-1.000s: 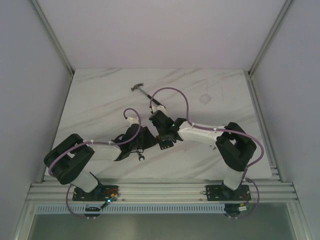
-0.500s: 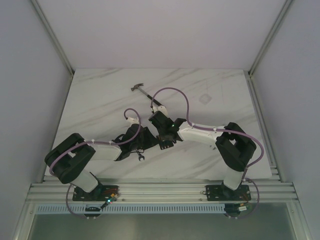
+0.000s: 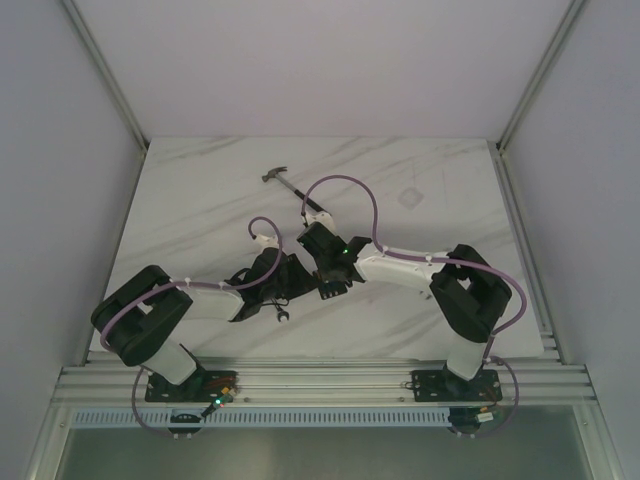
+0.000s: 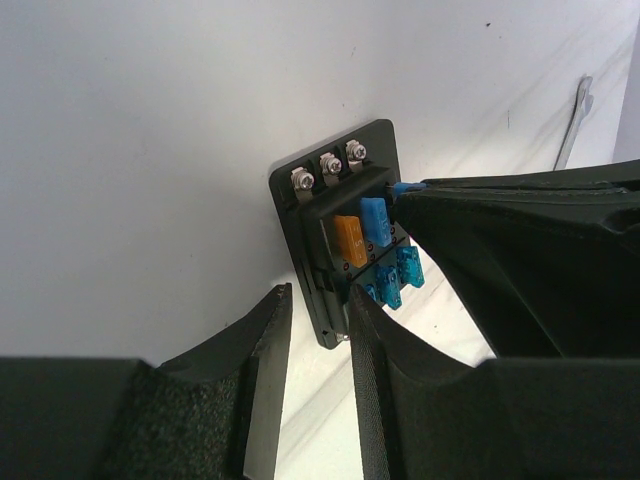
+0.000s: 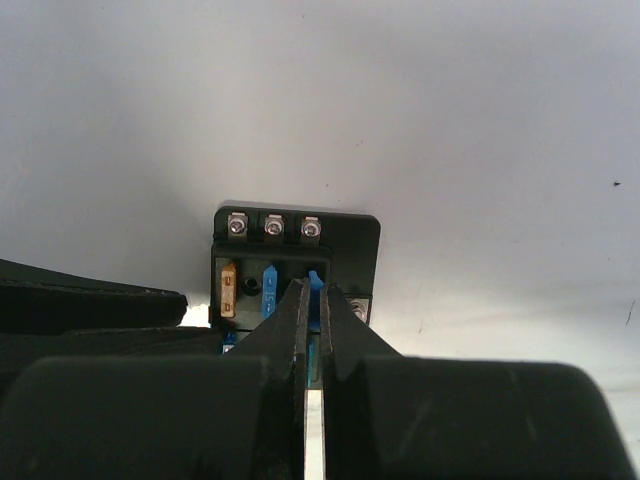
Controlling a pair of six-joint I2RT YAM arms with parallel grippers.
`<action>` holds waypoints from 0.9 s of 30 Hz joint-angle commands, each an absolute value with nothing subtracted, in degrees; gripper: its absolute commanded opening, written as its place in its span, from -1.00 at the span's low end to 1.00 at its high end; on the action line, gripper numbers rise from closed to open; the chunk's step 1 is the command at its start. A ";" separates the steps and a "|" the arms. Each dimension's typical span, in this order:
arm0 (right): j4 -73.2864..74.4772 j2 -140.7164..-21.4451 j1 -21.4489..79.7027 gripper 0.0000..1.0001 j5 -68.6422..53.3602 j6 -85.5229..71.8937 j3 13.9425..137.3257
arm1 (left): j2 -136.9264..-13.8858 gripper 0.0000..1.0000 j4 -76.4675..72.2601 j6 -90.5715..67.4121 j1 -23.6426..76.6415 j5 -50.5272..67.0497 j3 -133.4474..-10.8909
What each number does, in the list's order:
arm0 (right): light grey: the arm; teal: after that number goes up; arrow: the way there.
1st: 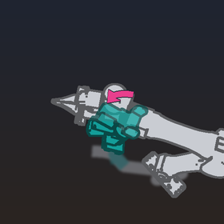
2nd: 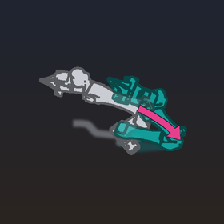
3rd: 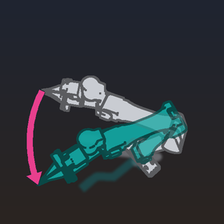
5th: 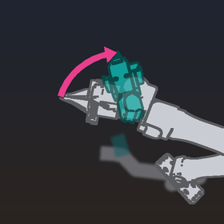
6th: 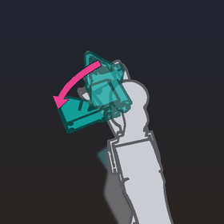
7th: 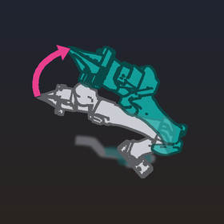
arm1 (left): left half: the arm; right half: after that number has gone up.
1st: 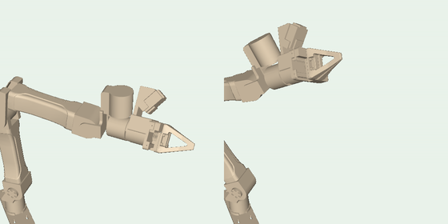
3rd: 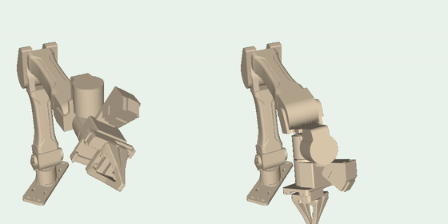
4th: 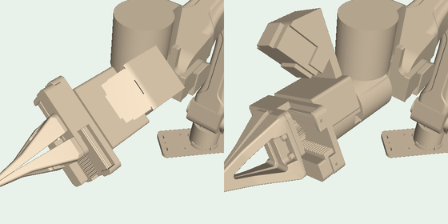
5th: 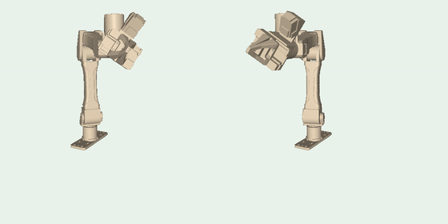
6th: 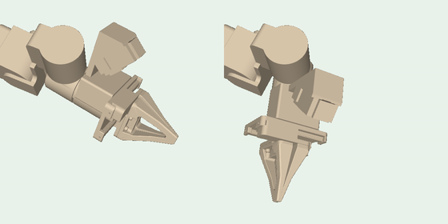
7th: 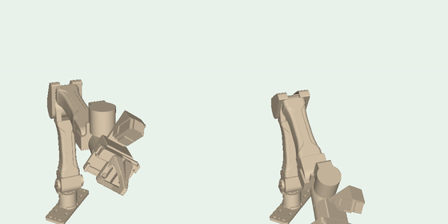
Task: Snap on the fuse box
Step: Install the fuse at the fuse box base.
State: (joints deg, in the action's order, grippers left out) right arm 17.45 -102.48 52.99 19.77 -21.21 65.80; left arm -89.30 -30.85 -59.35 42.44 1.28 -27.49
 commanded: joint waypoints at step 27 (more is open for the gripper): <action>15.95 -99.78 53.44 -0.42 17.45 -21.58 65.82 | -88.29 -0.22 -30.87 -59.34 42.28 0.72 -28.13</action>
